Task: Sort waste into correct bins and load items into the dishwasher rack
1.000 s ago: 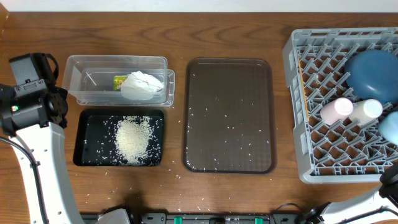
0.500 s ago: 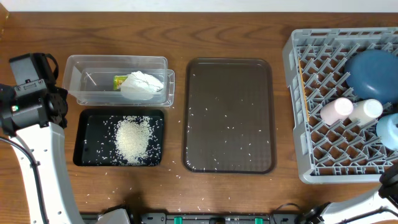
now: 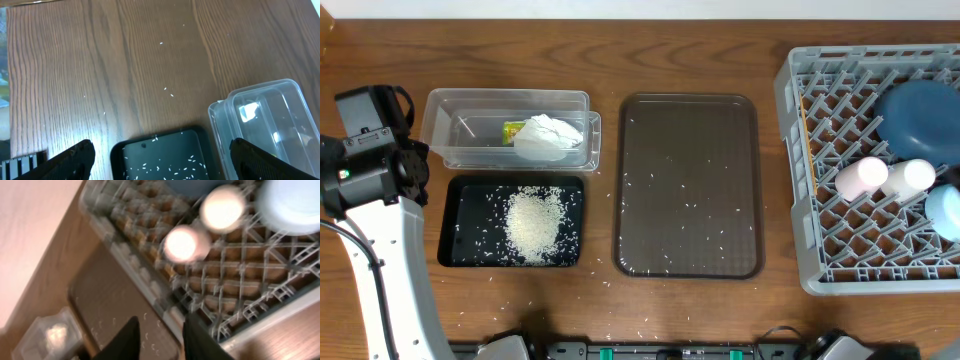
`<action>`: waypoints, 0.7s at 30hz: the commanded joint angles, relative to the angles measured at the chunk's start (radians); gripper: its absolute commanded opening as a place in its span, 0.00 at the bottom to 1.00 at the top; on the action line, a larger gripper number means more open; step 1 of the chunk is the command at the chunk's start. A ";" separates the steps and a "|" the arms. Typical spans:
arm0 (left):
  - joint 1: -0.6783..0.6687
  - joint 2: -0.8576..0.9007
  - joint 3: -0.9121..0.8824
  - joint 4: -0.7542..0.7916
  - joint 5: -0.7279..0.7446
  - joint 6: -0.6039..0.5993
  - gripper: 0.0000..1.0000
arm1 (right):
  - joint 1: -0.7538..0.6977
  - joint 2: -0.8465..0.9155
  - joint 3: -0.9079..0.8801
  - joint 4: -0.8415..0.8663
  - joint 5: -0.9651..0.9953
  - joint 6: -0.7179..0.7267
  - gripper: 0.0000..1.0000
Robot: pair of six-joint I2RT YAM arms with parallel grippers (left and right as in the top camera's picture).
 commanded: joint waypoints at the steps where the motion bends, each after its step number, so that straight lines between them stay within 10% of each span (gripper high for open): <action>1: 0.003 0.001 0.003 -0.003 -0.009 -0.002 0.89 | 0.079 -0.064 -0.004 -0.060 -0.026 -0.114 0.38; 8: 0.003 0.002 0.003 -0.003 -0.009 -0.002 0.89 | 0.270 -0.233 -0.075 -0.116 -0.031 -0.107 0.54; 10: 0.003 0.002 0.003 -0.003 -0.009 -0.002 0.89 | 0.304 -0.272 -0.110 -0.105 -0.031 -0.106 0.99; 21: 0.003 0.002 0.003 -0.003 -0.009 -0.002 0.89 | 0.331 -0.374 -0.216 -0.106 -0.024 0.103 0.99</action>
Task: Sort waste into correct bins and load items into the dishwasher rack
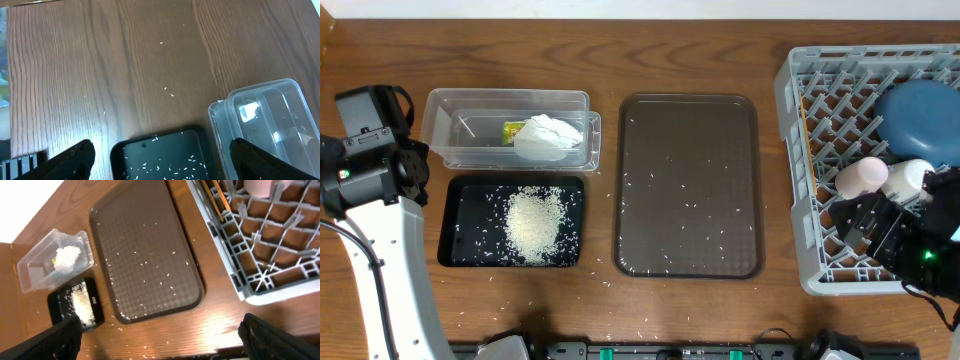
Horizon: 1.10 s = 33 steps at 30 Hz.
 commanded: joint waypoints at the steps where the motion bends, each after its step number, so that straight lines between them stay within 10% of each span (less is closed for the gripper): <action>1: 0.003 0.002 0.003 -0.003 -0.009 -0.002 0.89 | 0.014 -0.002 -0.006 0.000 0.004 0.058 0.99; 20: 0.003 0.002 0.003 -0.003 -0.009 -0.002 0.89 | 0.048 -0.008 -0.067 -0.023 0.182 0.059 0.99; 33: 0.003 0.002 0.003 -0.003 -0.009 -0.002 0.89 | 0.354 -0.312 -0.671 0.842 0.080 0.059 0.99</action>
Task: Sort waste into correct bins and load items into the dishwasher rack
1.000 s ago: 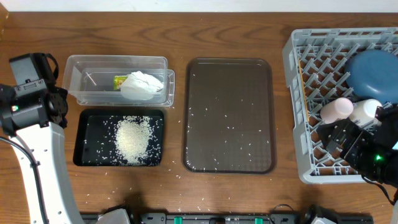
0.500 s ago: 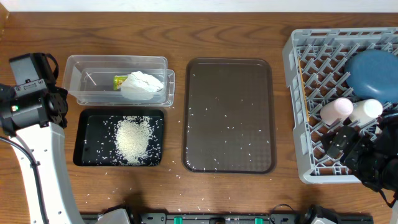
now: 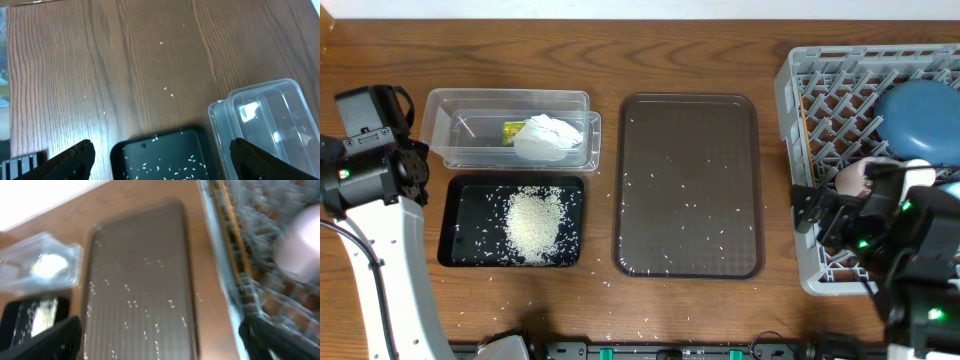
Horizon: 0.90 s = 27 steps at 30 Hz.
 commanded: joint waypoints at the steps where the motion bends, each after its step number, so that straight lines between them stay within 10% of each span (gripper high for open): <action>1: 0.003 0.002 0.003 -0.004 -0.008 -0.002 0.89 | 0.053 -0.108 -0.151 0.153 -0.053 0.004 0.99; 27: 0.003 0.002 0.003 -0.004 -0.008 -0.002 0.89 | 0.154 -0.669 -0.792 0.916 0.012 0.004 0.99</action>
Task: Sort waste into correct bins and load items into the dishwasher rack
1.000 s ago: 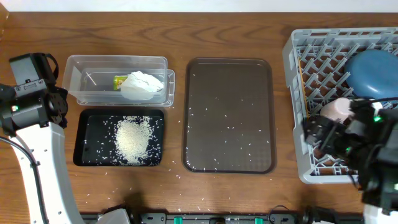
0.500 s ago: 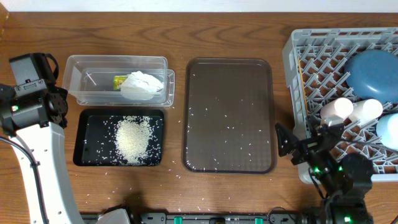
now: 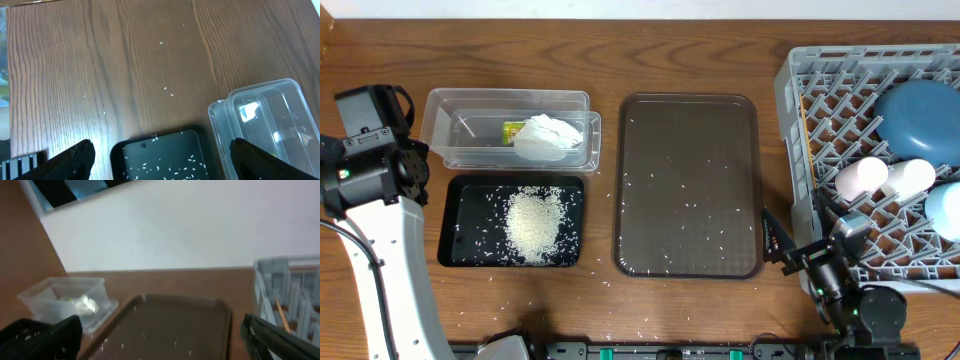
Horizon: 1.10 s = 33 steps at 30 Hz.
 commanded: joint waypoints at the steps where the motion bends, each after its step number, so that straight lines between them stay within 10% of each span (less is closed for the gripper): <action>1: 0.003 0.002 0.003 -0.003 -0.009 -0.002 0.89 | 0.013 -0.043 -0.050 0.047 0.025 0.003 0.99; 16: 0.003 0.002 0.003 -0.003 -0.009 -0.002 0.89 | 0.015 -0.088 -0.085 -0.043 0.309 0.048 0.99; 33: 0.003 0.002 0.003 -0.003 -0.009 -0.002 0.89 | 0.016 -0.088 -0.085 -0.153 0.329 -0.306 0.99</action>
